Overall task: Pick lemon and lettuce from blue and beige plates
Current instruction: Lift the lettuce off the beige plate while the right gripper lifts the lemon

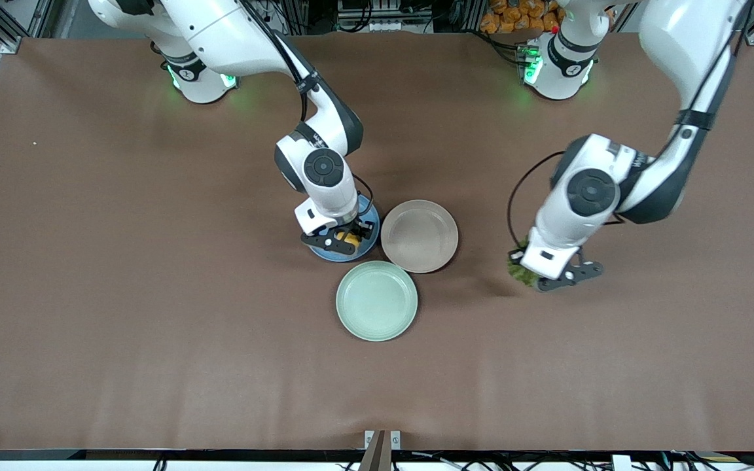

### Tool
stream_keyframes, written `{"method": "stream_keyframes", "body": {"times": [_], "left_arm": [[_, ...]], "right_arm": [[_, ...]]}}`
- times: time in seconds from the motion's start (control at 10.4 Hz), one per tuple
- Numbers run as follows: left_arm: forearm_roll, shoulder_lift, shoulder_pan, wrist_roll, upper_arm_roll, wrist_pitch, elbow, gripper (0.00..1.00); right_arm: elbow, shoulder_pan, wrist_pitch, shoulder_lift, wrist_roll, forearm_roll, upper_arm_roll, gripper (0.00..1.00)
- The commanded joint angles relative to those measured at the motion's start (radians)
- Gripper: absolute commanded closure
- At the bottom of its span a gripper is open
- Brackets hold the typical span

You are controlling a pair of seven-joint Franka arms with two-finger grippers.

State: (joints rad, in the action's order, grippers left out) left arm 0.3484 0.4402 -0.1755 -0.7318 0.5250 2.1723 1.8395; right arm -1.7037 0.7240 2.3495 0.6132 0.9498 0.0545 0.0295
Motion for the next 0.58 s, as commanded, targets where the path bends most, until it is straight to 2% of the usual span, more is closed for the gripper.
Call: {"method": "stream_keyframes", "body": {"times": [0.0, 0.19, 0.29, 0.38, 0.48], "left_arm": [[-0.016, 0.02, -0.083, 0.139, 0.018, -0.008, 0.015, 1.0], [-0.005, 0.06, -0.13, 0.179, 0.017, -0.006, 0.012, 1.0], [0.0, 0.072, -0.136, 0.186, 0.015, -0.006, 0.009, 0.96], [0.0, 0.078, -0.136, 0.186, 0.013, -0.006, 0.007, 0.61], [0.0, 0.074, -0.139, 0.195, 0.012, -0.006, 0.006, 0.09]], "right_arm": [[-0.019, -0.067, -0.109, -0.107, -0.086, -0.012, -0.002, 1.0], [-0.019, -0.139, -0.18, -0.144, -0.17, -0.015, -0.002, 1.0], [-0.019, -0.175, -0.221, -0.162, -0.21, -0.016, -0.002, 1.0], [-0.03, -0.214, -0.261, -0.187, -0.27, -0.018, -0.002, 1.0], [-0.071, -0.251, -0.268, -0.219, -0.332, -0.021, 0.0, 1.0]]}}
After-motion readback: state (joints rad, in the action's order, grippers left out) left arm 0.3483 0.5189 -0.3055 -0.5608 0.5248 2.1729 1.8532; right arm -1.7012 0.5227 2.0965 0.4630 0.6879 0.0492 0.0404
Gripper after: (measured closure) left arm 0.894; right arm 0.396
